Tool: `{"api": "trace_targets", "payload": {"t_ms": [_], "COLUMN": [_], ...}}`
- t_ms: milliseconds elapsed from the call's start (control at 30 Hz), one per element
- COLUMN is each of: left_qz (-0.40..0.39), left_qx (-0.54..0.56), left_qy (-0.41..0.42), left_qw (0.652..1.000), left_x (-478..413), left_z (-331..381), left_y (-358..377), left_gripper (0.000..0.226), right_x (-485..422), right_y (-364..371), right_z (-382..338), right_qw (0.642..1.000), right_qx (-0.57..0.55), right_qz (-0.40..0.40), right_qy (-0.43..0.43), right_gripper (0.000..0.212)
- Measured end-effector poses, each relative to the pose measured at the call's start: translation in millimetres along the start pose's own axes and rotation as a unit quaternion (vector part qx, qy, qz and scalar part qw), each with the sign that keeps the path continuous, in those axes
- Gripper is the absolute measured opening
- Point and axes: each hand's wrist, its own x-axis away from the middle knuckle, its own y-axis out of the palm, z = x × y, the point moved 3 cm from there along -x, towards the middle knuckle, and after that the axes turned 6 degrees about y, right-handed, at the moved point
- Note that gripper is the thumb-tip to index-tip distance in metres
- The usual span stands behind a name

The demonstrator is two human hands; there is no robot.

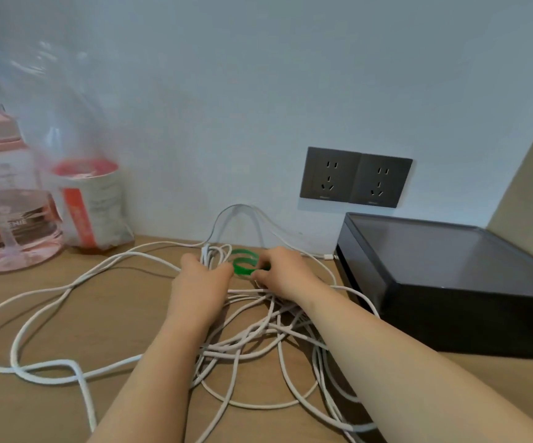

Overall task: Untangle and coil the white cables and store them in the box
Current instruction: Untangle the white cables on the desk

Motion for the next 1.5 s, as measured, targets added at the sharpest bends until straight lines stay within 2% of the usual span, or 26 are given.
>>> {"api": "trace_targets", "payload": {"t_ms": [133,200,267,300,400,433,567,733,867,933,1000,1067,1133,1267,1367,1500], "left_qz": [-0.023,-0.032,-0.035,-0.035,-0.041,-0.043,-0.051,-0.05,-0.052,-0.053,-0.052,-0.047,-0.042,-0.046,-0.076,-0.157], "left_qx": [0.027,0.049,0.066,0.067,0.047,0.037,0.027,0.049,0.066,0.064,0.062,0.065,0.056,0.035,0.068,0.093], "left_qy": [-0.015,-0.029,-0.038,-0.037,-0.011,-0.005,-0.011,-0.019,-0.018,-0.014,-0.01,-0.002,0.013,0.039,0.04,0.059], "left_qw": [0.999,0.998,0.996,0.996,0.998,0.998,0.998,0.997,0.996,0.996,0.997,0.997,0.997,0.998,0.994,0.981], "left_x": [-1,-2,-3,-2,2,3,1,-3,-4,-2,0,2,4,5,13,38], "left_z": [-5,-6,-7,-6,-1,1,0,-5,-5,-3,0,3,7,15,27,57], "left_y": [4,4,4,4,8,8,10,10,10,11,11,10,9,14,22,37], "left_gripper": [0.03,0.028,0.028,0.029,0.032,0.031,0.028,0.025,0.019,0.019,0.018,0.015,0.013,0.013,0.01,0.008], "right_x": [7,7,6,5,5,5,5,-1,-6,-4,-4,-1,6,37,71,135], "right_y": [-14,-23,-30,-32,-32,-31,-23,0,5,1,-7,-21,-43,-101,-128,-128], "right_z": [11,15,12,9,2,2,4,-10,-11,-8,-4,-1,2,4,11,38], "right_qw": [0.989,0.983,0.986,0.989,0.988,0.988,0.999,0.991,0.989,0.995,0.99,0.96,0.934,0.883,0.851,0.879], "right_qx": [-0.139,-0.166,-0.149,-0.141,-0.136,-0.134,-0.023,0.103,0.117,0.057,-0.109,-0.258,-0.332,-0.423,-0.475,-0.429], "right_qz": [0.04,0.073,0.075,0.052,-0.055,-0.066,-0.035,-0.064,-0.061,-0.053,-0.025,0.045,0.103,0.202,0.223,0.206], "right_qy": [0.013,0.017,0.002,-0.013,-0.038,-0.029,0.004,0.051,0.067,0.069,0.085,0.094,0.085,0.027,-0.018,0.001], "right_gripper": [0.016,0.012,0.011,0.012,0.042,0.046,0.017,0.023,0.027,0.023,0.022,0.021,0.016,0.007,0.015,0.019]}}
